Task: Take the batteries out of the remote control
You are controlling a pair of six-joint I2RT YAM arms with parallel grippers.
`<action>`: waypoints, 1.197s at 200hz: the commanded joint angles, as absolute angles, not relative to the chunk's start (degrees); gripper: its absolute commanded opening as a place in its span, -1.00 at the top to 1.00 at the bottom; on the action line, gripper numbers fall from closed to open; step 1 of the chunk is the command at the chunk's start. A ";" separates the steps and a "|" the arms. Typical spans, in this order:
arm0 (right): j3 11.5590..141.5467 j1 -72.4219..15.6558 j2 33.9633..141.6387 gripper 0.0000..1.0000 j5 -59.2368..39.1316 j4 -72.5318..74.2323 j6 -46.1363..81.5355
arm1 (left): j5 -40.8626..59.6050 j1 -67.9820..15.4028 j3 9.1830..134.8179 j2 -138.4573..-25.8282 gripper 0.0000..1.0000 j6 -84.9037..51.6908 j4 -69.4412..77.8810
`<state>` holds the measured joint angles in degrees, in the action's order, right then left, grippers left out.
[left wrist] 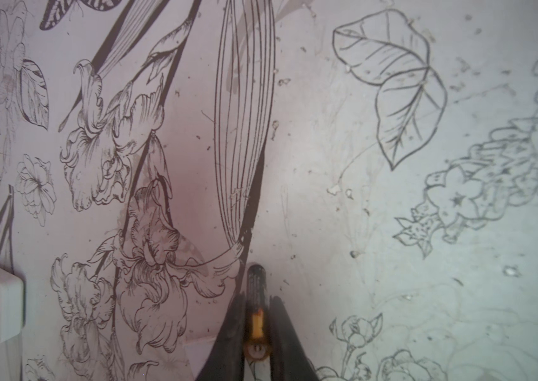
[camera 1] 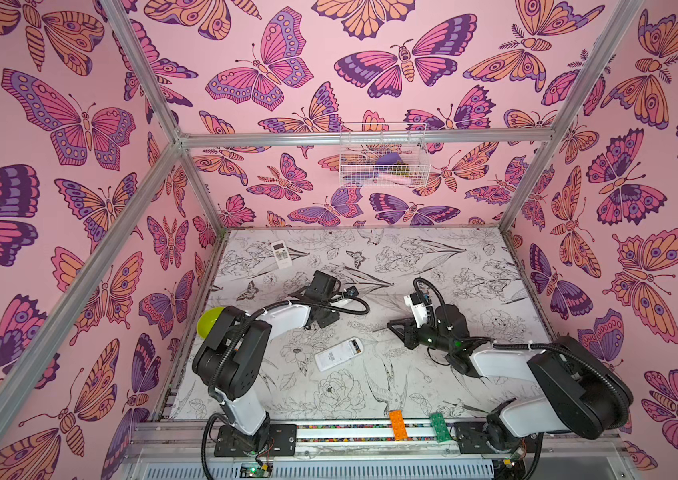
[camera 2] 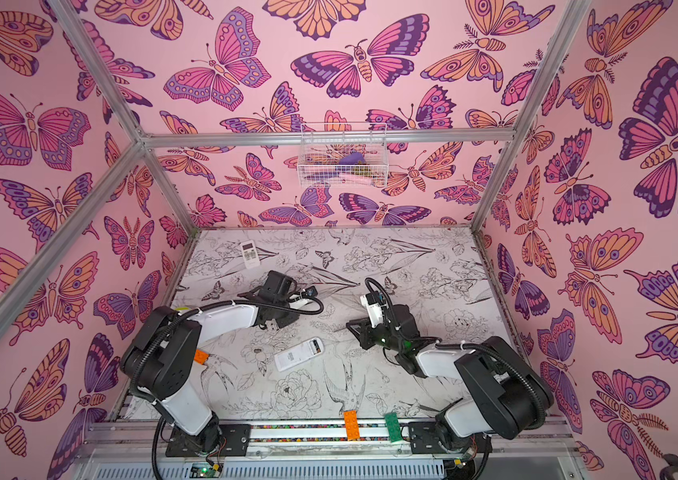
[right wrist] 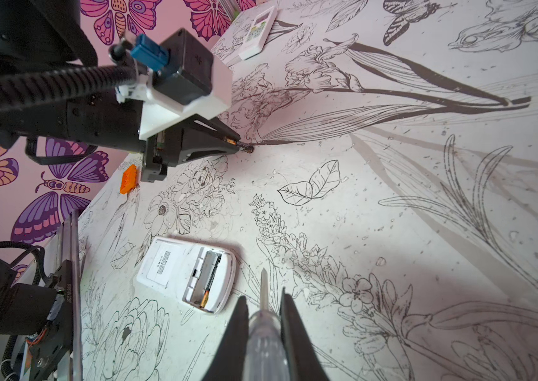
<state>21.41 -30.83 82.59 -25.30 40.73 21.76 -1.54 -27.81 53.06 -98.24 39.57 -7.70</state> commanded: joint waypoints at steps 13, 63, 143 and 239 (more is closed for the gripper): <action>22.41 -30.50 81.10 1.00 -24.61 39.75 19.92 | 0.42 -28.56 49.81 -96.42 0.62 42.54 -9.15; 22.48 -30.50 81.40 1.00 -24.62 40.16 20.13 | 2.07 -28.83 49.13 -95.56 0.52 42.05 -9.15; 26.02 -30.17 82.88 1.00 -26.07 41.59 24.96 | 2.32 -28.92 54.23 -90.79 -0.30 41.61 -14.76; 28.39 -28.83 78.13 1.00 -27.85 36.02 34.93 | 18.20 -26.37 57.79 -84.60 -0.70 39.76 -26.03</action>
